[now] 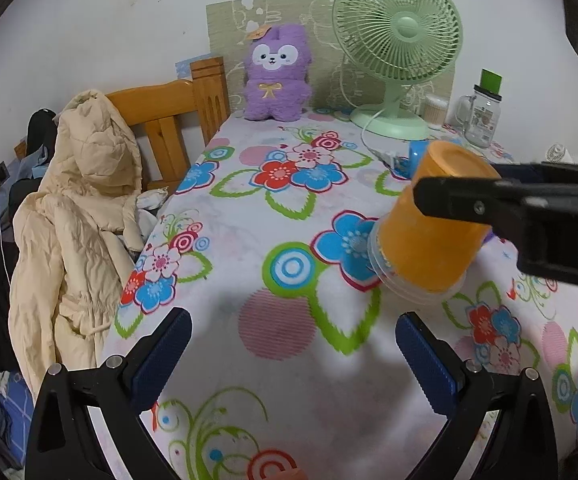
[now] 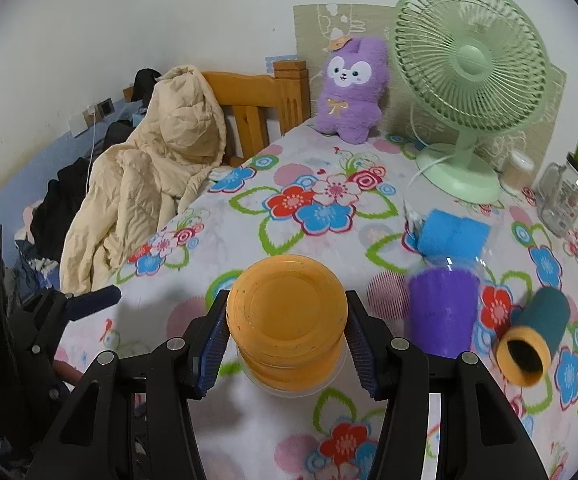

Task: Flip cup upside down
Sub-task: 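Rotate the orange cup with the right gripper toward the left gripper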

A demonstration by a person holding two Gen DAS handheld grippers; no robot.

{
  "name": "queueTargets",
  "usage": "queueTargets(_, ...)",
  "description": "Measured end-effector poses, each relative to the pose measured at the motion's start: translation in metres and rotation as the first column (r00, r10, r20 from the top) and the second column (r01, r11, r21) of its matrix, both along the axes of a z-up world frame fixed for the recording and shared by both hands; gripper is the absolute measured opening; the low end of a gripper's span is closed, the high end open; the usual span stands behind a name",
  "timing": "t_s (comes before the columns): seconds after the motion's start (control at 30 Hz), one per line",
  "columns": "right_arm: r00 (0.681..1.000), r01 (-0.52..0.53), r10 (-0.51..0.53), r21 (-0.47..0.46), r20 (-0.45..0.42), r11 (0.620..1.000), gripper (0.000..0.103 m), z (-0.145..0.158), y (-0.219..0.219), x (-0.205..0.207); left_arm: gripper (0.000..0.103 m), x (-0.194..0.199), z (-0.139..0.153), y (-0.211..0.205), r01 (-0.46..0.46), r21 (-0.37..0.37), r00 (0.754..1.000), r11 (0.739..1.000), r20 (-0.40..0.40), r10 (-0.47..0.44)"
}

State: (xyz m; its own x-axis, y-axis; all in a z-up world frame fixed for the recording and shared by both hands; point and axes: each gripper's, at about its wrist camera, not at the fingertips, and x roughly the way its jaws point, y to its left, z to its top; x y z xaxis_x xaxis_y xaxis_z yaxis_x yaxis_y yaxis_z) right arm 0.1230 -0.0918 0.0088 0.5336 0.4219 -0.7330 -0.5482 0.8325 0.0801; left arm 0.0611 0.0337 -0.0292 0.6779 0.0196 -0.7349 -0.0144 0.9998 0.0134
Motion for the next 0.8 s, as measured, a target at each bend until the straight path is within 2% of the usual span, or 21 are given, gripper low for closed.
queueTargets(0.17, 1.000, 0.016, -0.016, 0.005, -0.007, 1.000, 0.058, -0.006, -0.015, -0.012, 0.103, -0.016, -0.002, -0.011, 0.017, -0.021, 1.000, 1.000, -0.003, -0.017)
queueTargets(0.33, 0.999, 0.031, -0.031, -0.001, -0.015, 1.000, 0.058, -0.012, -0.030, -0.027, 0.103, -0.027, -0.004, -0.026, 0.041, -0.011, 0.999, 0.999, -0.018, -0.041)
queueTargets(0.43, 0.999, 0.047, -0.048, -0.008, -0.024, 0.999, 0.058, -0.019, -0.041, -0.035, 0.103, -0.034, -0.007, -0.032, 0.059, -0.036, 0.998, 0.998, -0.023, -0.060)
queueTargets(0.63, 0.995, 0.087, -0.087, 0.016, -0.043, 0.996, 0.058, -0.027, -0.057, -0.038, 0.103, -0.041, -0.014, -0.041, 0.070, -0.051, 0.996, 0.996, -0.043, -0.072)
queueTargets(0.8, 0.995, 0.077, -0.074, 0.042, -0.059, 0.996, 0.058, -0.029, -0.052, -0.035, 0.103, -0.046, -0.019, -0.046, 0.067, -0.067, 0.996, 0.996, -0.057, -0.070)
